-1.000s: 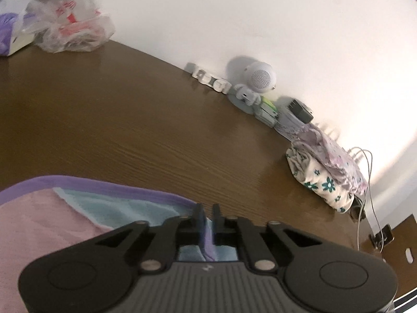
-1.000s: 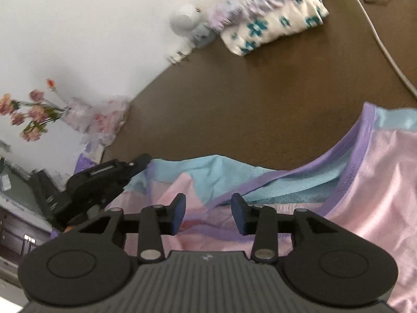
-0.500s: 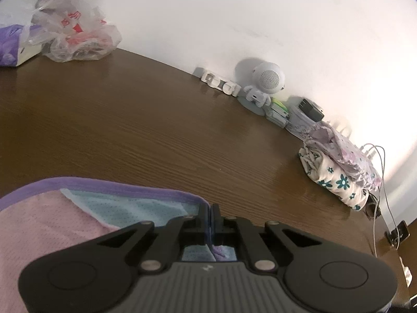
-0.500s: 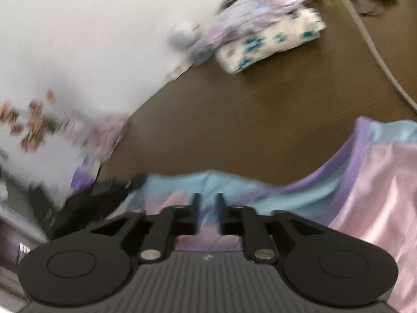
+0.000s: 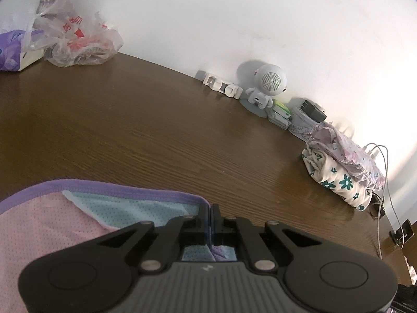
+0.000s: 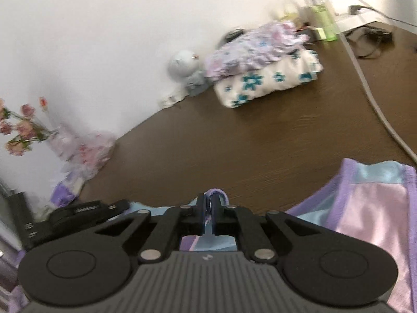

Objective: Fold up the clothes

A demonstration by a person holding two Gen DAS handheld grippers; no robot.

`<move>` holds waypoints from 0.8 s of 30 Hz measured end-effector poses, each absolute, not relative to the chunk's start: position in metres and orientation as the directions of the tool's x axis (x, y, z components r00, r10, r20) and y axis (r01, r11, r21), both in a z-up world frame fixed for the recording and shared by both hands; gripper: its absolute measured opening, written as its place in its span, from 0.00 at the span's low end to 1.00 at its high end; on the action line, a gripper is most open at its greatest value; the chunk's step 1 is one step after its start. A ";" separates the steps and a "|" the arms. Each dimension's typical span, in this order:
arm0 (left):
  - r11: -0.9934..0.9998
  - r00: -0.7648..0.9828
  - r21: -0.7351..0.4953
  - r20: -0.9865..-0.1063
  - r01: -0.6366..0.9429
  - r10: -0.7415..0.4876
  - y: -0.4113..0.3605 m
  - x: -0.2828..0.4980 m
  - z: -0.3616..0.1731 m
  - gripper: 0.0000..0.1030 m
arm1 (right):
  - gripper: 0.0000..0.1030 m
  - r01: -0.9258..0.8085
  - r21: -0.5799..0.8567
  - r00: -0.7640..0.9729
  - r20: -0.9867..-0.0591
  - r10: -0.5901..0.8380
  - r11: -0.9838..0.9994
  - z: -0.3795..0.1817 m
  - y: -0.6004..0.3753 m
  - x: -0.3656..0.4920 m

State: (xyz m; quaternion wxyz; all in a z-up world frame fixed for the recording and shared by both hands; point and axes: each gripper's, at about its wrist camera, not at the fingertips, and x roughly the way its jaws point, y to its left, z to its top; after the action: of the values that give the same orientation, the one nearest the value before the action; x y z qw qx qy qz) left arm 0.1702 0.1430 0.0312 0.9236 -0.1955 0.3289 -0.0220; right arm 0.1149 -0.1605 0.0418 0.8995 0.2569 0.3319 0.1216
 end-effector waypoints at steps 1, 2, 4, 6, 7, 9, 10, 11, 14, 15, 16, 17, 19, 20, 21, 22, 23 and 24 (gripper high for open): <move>0.923 0.783 -0.374 -0.599 -0.088 -0.168 0.143 0.170 0.031 0.01 | 0.08 -0.031 0.544 0.753 -0.539 0.377 0.839 0.041 -0.162 0.113; 0.924 0.784 -0.371 -0.598 -0.087 -0.166 0.142 0.170 0.031 0.01 | 0.11 -0.023 0.551 0.756 -0.536 0.375 0.834 0.044 -0.165 0.109; 0.926 0.785 -0.367 -0.597 -0.087 -0.163 0.142 0.170 0.031 0.01 | 0.24 -0.037 0.539 0.770 -0.522 0.368 0.841 0.055 -0.168 0.095; 0.927 0.784 -0.366 -0.599 -0.087 -0.163 0.141 0.170 0.032 0.01 | 0.40 -0.059 0.520 0.782 -0.507 0.363 0.852 0.066 -0.171 0.078; 0.925 0.782 -0.369 -0.601 -0.087 -0.167 0.141 0.171 0.033 0.02 | 0.41 -0.081 0.514 0.779 -0.502 0.376 0.854 0.072 -0.173 0.067; 0.922 0.777 -0.372 -0.611 -0.110 -0.154 0.145 0.170 0.042 0.05 | 0.41 -0.119 0.512 0.768 -0.496 0.406 0.850 0.079 -0.176 0.048; 0.917 0.781 -0.384 -0.604 -0.109 -0.160 0.147 0.167 0.049 0.05 | 0.41 -0.139 0.510 0.757 -0.498 0.423 0.849 0.081 -0.177 0.038; 0.912 0.792 -0.397 -0.586 -0.099 -0.169 0.150 0.160 0.059 0.06 | 0.42 -0.157 0.505 0.749 -0.499 0.435 0.849 0.082 -0.178 0.029; 0.921 0.820 -0.387 -0.543 -0.051 -0.183 0.150 0.134 0.093 0.17 | 0.46 -0.187 0.452 0.750 -0.508 0.424 0.872 0.082 -0.178 0.007; 0.933 0.824 -0.358 -0.537 -0.031 -0.179 0.145 0.121 0.104 0.20 | 0.46 -0.195 0.431 0.750 -0.513 0.417 0.881 0.080 -0.177 0.002; 0.945 0.829 -0.326 -0.532 -0.012 -0.173 0.140 0.107 0.114 0.25 | 0.46 -0.201 0.415 0.749 -0.519 0.412 0.887 0.079 -0.177 -0.001; 0.956 0.833 -0.294 -0.527 0.007 -0.168 0.134 0.092 0.123 0.30 | 0.46 -0.201 0.410 0.748 -0.523 0.410 0.890 0.076 -0.179 -0.003; 0.966 0.828 -0.251 -0.529 0.058 -0.187 0.122 0.066 0.133 0.36 | 0.46 -0.195 0.422 0.749 -0.519 0.412 0.886 0.071 -0.185 -0.005; 0.969 0.823 -0.232 -0.532 0.086 -0.201 0.115 0.052 0.135 0.37 | 0.46 -0.191 0.427 0.751 -0.517 0.412 0.884 0.069 -0.188 -0.007; 0.969 0.816 -0.218 -0.536 0.115 -0.218 0.106 0.039 0.134 0.37 | 0.46 -0.185 0.428 0.753 -0.517 0.408 0.885 0.067 -0.190 -0.007; 0.968 0.807 -0.204 -0.541 0.144 -0.235 0.098 0.028 0.132 0.38 | 0.46 -0.180 0.429 0.756 -0.515 0.404 0.885 0.065 -0.193 -0.009; 0.966 0.799 -0.191 -0.546 0.174 -0.251 0.089 0.016 0.130 0.39 | 0.46 -0.177 0.431 0.761 -0.511 0.401 0.885 0.063 -0.196 -0.011; 0.963 0.790 -0.177 -0.552 0.203 -0.268 0.081 0.004 0.128 0.40 | 0.46 -0.174 0.431 0.764 -0.508 0.398 0.885 0.061 -0.198 -0.012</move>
State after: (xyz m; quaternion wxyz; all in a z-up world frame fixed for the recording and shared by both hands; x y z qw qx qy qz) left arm 0.0037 0.0810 0.1277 0.9444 -0.0542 0.2994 -0.1246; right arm -0.0122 -0.1978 0.0610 0.9213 0.1823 0.3063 0.1552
